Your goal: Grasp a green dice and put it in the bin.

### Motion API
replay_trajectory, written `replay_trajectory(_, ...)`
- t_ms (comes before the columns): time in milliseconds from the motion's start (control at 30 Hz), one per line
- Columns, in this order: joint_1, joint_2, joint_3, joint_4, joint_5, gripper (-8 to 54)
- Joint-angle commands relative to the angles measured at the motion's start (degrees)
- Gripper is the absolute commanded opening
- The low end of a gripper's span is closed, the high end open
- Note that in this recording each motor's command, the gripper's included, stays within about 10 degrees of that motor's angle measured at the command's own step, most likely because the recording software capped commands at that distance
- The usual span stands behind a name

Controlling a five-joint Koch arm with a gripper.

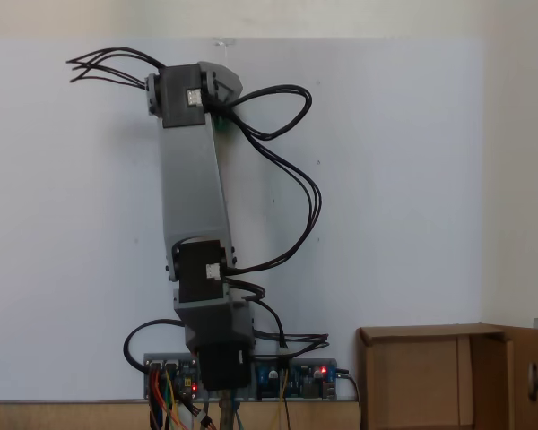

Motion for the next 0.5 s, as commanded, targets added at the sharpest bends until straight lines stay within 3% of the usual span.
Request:
replay_trajectory(0,-0.09,0.70,-0.09,-1.32,-1.67,42.9)
replay_trajectory(467,0.09,-2.02,4.04,-5.45,-1.49,42.8)
